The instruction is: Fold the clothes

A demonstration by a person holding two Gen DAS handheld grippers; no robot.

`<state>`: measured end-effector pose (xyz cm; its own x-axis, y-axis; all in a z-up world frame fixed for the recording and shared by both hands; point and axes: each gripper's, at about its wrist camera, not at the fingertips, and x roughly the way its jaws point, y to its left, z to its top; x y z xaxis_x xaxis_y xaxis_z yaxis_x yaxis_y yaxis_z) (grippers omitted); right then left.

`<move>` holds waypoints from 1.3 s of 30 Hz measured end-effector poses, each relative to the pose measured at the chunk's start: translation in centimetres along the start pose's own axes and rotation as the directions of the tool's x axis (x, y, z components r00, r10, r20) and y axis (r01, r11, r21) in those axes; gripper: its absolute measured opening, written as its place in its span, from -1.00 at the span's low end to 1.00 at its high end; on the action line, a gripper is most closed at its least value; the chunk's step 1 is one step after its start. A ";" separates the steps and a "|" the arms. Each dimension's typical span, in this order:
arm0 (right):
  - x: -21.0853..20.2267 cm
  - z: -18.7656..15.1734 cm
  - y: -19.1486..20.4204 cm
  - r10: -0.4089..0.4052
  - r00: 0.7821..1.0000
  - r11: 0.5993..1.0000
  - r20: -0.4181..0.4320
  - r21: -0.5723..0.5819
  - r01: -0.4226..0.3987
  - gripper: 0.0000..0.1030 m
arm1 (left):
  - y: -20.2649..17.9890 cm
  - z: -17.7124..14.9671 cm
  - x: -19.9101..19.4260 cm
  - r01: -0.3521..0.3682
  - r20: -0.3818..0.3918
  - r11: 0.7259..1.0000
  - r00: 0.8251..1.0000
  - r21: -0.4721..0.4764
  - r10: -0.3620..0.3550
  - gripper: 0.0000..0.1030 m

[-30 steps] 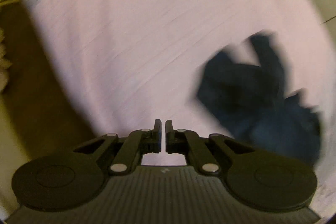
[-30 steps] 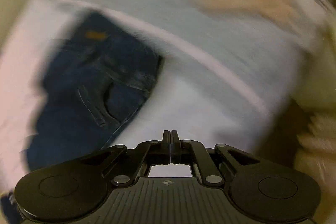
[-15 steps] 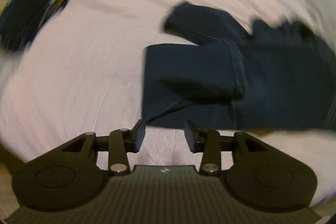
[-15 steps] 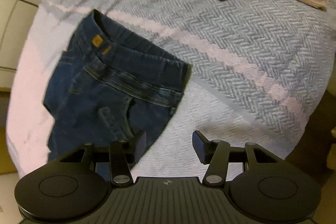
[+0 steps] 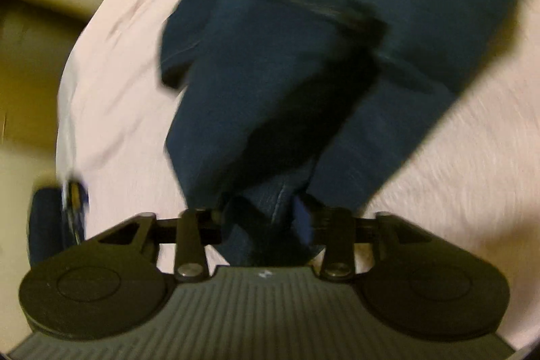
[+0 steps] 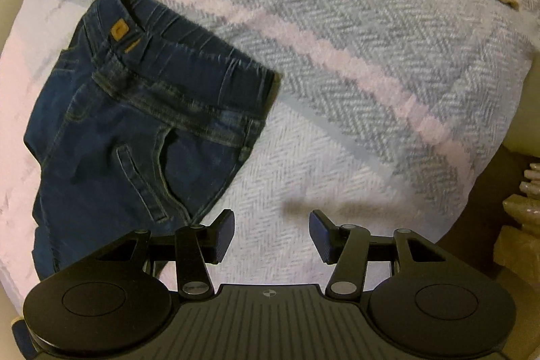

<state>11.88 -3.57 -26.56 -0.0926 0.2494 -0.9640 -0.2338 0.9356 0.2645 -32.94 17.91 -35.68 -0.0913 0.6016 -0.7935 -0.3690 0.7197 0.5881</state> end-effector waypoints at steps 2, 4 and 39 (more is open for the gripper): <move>0.2 -1.1 1.0 0.003 1.000 1.000 0.007 0.000 -0.003 0.03 | 3.6 -1.1 -0.8 0.056 0.044 0.978 0.998 -0.203 -0.048 -0.94; 0.2 -2.3 2.2 0.011 1.000 1.000 0.017 -0.004 -0.011 0.03 | 8.3 -2.9 -1.7 0.108 0.097 0.879 0.993 -0.465 -0.071 -0.94; 1.4 -11.9 7.3 0.007 1.000 1.000 -0.015 -0.024 -0.007 0.03 | 20.2 -24.6 2.5 0.243 0.237 -0.008 0.939 -0.970 -0.247 -0.31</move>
<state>-1.43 0.61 -25.65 -0.1084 0.2522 -0.9616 -0.2561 0.9276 0.2721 -63.35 25.47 -29.62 0.2249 0.4692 -0.8540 -0.9164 -0.1958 -0.3490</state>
